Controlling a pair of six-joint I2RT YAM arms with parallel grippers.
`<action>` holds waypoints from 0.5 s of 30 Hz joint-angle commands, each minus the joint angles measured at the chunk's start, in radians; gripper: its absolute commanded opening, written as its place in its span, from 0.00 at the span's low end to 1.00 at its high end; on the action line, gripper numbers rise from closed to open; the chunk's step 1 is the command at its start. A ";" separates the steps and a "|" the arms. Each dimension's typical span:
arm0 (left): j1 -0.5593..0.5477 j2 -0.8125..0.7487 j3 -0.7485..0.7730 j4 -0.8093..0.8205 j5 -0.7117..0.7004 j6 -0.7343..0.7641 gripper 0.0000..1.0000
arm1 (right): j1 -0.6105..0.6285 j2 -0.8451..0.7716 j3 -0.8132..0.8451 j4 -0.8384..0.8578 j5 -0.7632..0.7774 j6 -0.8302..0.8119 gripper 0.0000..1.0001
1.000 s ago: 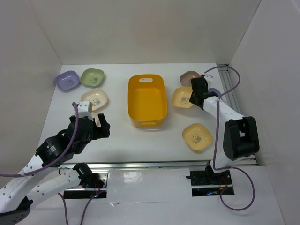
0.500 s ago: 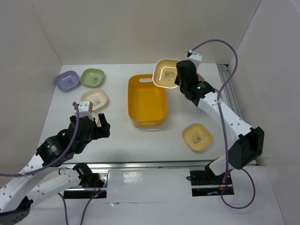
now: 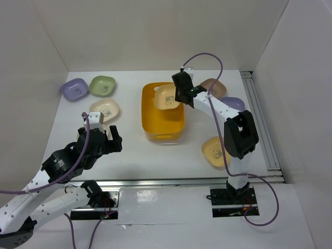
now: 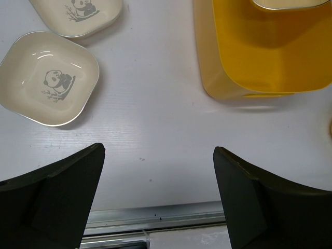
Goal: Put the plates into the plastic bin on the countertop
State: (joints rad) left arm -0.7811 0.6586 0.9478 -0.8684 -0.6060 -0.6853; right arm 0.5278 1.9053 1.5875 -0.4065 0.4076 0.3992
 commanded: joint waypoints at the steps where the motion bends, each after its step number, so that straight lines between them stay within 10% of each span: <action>1: 0.006 -0.002 0.002 0.011 -0.026 -0.007 0.99 | 0.008 0.009 0.083 0.051 -0.048 0.010 0.00; 15: 0.006 0.007 0.002 0.011 -0.026 -0.007 0.99 | 0.026 0.146 0.164 0.041 -0.107 0.001 0.21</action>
State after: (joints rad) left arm -0.7811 0.6647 0.9478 -0.8688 -0.6086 -0.6853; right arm 0.5369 2.0377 1.6924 -0.4011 0.3115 0.4030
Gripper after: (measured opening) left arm 0.990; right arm 0.191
